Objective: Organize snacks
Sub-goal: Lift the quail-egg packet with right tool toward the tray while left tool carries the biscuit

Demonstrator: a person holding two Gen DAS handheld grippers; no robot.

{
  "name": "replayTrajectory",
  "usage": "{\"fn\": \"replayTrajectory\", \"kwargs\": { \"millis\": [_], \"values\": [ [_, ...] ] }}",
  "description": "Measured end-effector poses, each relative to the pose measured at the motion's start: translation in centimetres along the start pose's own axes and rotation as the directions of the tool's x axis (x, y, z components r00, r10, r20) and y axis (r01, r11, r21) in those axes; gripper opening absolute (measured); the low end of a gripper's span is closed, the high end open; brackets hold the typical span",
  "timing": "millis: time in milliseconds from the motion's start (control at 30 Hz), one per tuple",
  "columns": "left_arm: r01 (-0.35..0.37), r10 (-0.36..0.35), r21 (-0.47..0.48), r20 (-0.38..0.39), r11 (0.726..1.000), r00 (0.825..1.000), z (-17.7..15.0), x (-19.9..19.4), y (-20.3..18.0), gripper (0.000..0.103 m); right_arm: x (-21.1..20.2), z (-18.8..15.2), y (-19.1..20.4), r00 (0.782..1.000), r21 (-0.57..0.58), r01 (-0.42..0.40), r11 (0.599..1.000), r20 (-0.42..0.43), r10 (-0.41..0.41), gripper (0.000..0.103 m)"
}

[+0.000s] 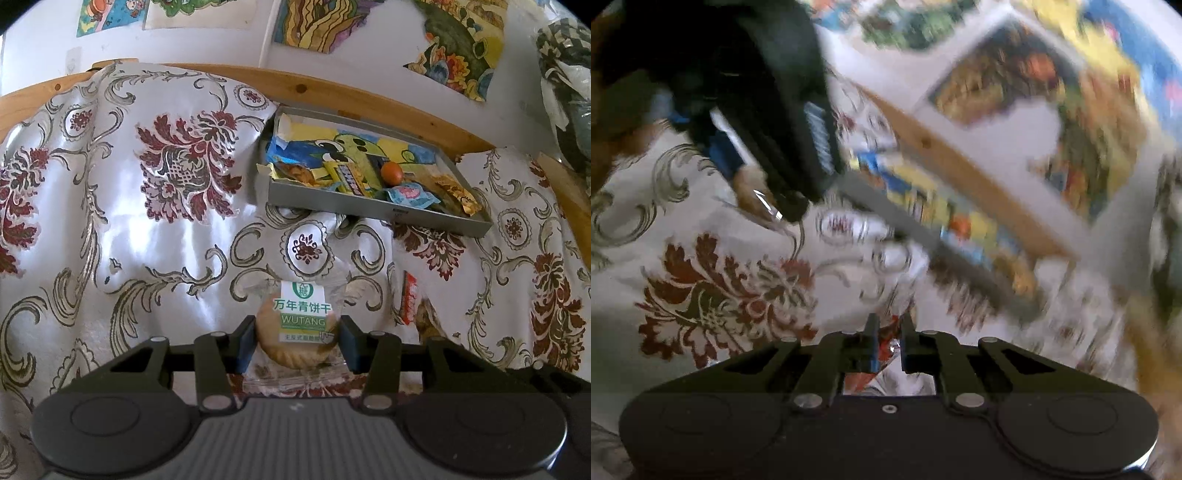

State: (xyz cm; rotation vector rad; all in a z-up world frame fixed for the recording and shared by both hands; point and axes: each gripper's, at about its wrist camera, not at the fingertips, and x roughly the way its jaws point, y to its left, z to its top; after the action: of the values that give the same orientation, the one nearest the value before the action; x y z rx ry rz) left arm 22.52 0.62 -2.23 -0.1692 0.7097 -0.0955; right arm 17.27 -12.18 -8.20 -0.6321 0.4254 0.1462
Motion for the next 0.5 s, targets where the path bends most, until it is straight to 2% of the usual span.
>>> {"fn": "replayTrajectory", "kwargs": {
  "millis": [33,100,133,267,367,500],
  "values": [
    [0.001,-0.001,-0.001,-0.001,1.000,1.000,-0.1,0.0,0.0,0.051,0.3,-0.2,-0.1,1.000,0.011,0.010,1.000,-0.019,-0.010,0.011],
    [0.002,-0.002,-0.001,-0.003,1.000,1.000,-0.1,0.1,-0.1,0.051,0.9,-0.6,-0.2,0.999,0.018,0.029,0.999,-0.046,-0.028,0.019],
    [0.002,-0.002,0.001,-0.003,1.000,1.000,-0.1,0.1,-0.1,0.051,1.2,-0.7,-0.5,0.998,0.045,0.026,0.999,-0.061,-0.023,0.026],
    [0.001,-0.001,0.005,-0.005,1.000,1.000,-0.1,0.4,-0.2,0.051,3.0,-0.9,-1.8,0.992,0.186,-0.014,0.982,-0.118,0.037,0.049],
    [-0.001,0.001,0.005,-0.009,1.000,1.000,0.0,0.8,-0.2,0.051,4.7,-1.5,-3.2,0.981,0.332,-0.044,0.942,-0.163,0.104,0.065],
    [-0.004,0.004,0.007,-0.012,1.000,1.000,0.1,1.3,-0.2,0.051,6.8,-2.1,-4.4,0.971,0.456,-0.050,0.888,-0.187,0.151,0.069]
  ]
}}
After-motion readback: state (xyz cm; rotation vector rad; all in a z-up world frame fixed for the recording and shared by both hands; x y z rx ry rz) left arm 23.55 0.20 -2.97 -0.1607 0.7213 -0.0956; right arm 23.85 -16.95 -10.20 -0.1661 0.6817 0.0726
